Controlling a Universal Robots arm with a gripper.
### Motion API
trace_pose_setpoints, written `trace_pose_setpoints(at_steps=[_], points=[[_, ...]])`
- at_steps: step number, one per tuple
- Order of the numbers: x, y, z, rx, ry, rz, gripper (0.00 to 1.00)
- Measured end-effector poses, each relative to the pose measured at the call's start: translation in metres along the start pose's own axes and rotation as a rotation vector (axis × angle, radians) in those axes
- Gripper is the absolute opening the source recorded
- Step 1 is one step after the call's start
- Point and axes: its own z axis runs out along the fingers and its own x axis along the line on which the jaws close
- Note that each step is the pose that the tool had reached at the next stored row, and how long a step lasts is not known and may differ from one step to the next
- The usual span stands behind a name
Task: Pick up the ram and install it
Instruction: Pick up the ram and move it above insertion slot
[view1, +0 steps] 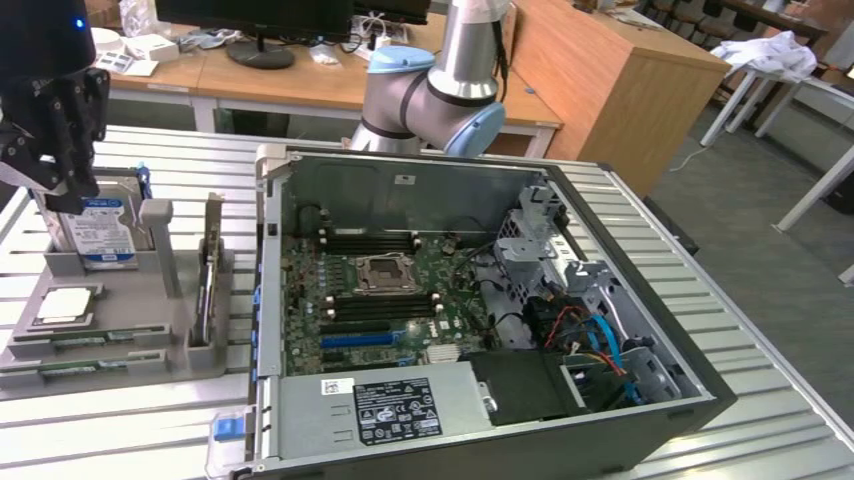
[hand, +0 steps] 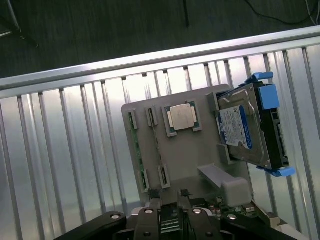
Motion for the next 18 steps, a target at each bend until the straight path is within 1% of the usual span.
trace_pose_setpoints(at_steps=[1,3,4,5,9,18], points=[[0.000,0.0000,0.0000,0.0000,0.0000,0.000,0.30],[0.000,0.0000,0.0004,0.0002,-0.0006,0.000,0.30],[0.000,0.0000,0.0014,-0.0006,-0.0061,0.000,0.30],[0.000,0.0000,0.0027,-0.0011,-0.0086,0.000,0.30],[0.001,-0.0004,0.0085,-0.0015,-0.0089,-0.002,0.30],[0.002,-0.0014,0.0250,-0.0017,-0.0090,-0.009,0.30]])
